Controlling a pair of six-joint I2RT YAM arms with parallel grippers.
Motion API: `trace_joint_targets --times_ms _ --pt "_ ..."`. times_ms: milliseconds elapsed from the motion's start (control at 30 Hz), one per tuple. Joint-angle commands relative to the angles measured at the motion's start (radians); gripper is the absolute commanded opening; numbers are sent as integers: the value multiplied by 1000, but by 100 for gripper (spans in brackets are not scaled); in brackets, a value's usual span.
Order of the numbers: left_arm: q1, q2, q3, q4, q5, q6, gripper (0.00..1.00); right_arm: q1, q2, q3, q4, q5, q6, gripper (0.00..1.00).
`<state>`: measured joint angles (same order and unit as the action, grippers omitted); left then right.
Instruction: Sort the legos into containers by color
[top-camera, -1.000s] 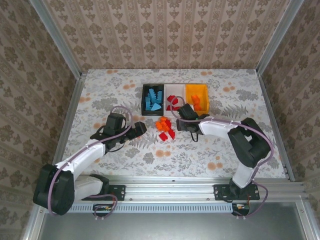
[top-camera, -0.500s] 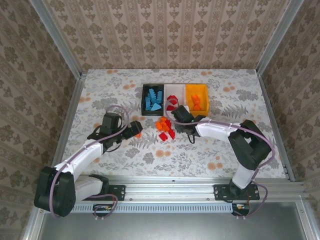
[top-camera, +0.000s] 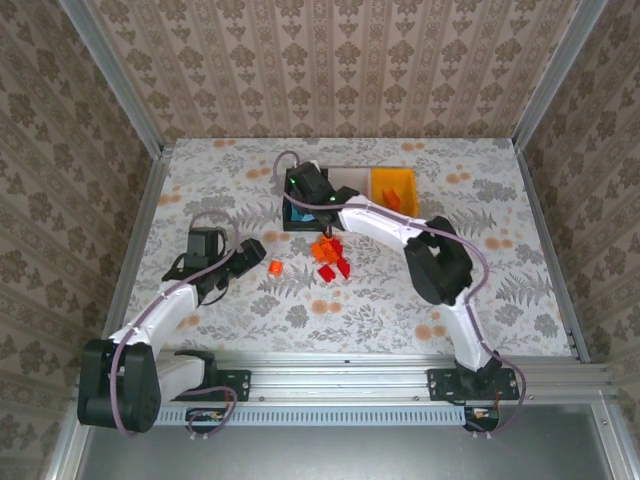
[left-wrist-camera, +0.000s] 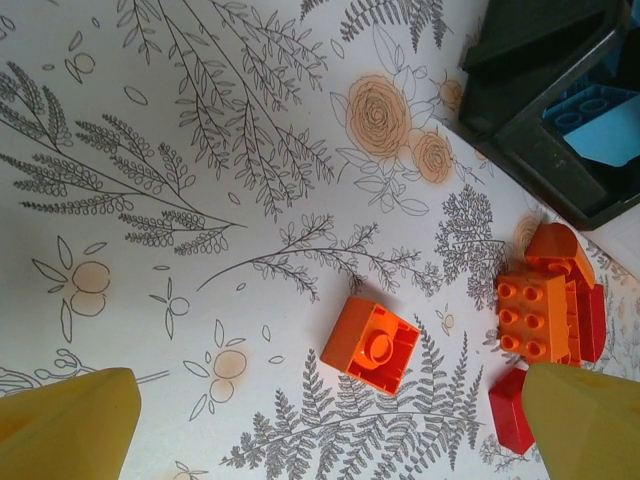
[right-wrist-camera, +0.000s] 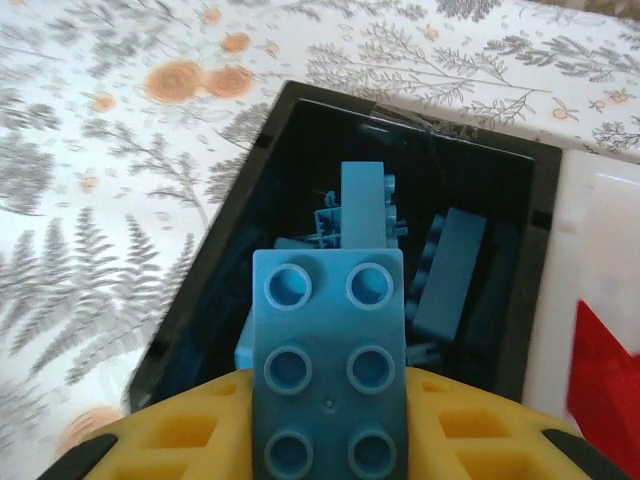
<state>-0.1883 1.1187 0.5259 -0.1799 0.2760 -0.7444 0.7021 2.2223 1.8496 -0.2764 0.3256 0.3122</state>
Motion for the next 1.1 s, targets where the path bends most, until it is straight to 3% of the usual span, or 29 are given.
trace_joint_targets --times_ms 0,67,167,367,533,733,867,1067 --pt "7 -24 -13 -10 30 7 100 -25 87 163 -125 4 -47 34" --pt "6 -24 -15 -3 39 10 100 -30 137 255 -185 -9 -62 38" --pt "5 -7 -8 14 52 15 100 -26 140 288 -210 -5 -80 52" --pt "-79 73 58 -21 -33 58 98 1 -44 118 -113 3 -96 61" --pt "-174 155 145 -83 -134 119 93 22 -280 -191 -2 -5 -57 59" --pt "-254 222 204 -130 -212 178 88 28 -496 -585 43 -100 38 46" --pt "-260 218 192 -74 -136 173 88 57 -555 -774 32 -142 70 46" --pt "-299 211 142 80 45 132 88 85 -549 -916 112 -167 142 54"
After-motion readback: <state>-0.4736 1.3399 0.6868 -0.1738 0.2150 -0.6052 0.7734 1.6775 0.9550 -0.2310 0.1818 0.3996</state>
